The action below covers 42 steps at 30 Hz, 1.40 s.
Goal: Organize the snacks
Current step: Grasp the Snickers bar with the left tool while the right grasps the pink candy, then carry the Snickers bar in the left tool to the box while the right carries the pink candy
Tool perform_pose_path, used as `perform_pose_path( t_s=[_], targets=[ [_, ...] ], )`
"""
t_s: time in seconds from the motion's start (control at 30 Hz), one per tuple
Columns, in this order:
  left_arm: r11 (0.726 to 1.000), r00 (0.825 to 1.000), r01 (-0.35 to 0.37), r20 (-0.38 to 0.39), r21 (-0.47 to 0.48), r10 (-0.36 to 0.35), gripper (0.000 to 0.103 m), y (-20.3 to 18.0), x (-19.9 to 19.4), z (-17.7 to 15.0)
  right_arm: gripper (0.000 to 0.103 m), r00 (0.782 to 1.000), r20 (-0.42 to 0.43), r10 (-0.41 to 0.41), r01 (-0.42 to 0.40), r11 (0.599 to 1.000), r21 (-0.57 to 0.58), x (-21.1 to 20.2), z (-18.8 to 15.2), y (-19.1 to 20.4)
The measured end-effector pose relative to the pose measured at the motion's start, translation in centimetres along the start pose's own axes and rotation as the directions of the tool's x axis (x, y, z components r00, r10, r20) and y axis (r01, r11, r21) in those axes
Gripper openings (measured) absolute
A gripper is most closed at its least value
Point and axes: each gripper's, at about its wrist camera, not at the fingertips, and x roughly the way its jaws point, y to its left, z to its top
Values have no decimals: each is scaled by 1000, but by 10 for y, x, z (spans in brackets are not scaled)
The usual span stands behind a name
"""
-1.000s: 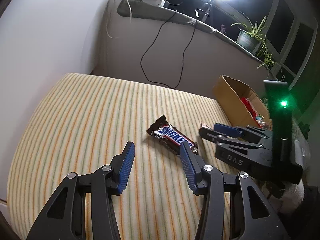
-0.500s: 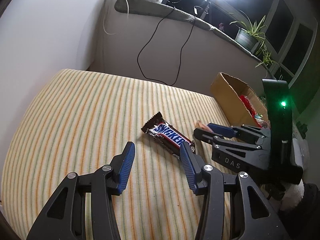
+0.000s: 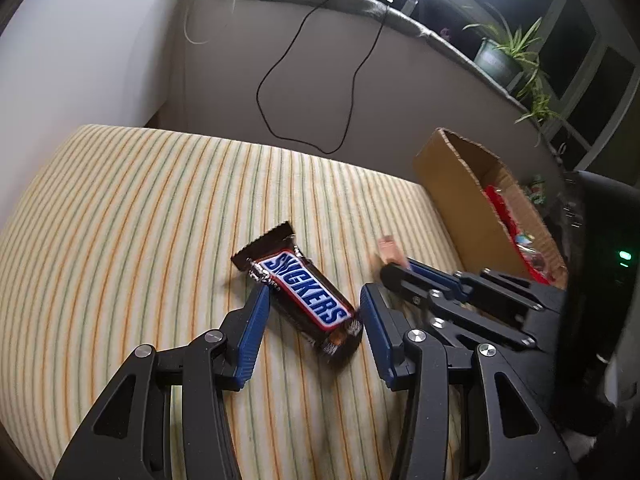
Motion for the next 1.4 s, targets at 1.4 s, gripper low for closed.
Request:
perform_pose_path(
  t_s=[1.4],
  targets=[
    [995, 983, -73, 173, 67, 60, 27, -42, -63, 14, 5, 964, 180, 196, -204, 978, 30, -89, -5, -17]
  ],
)
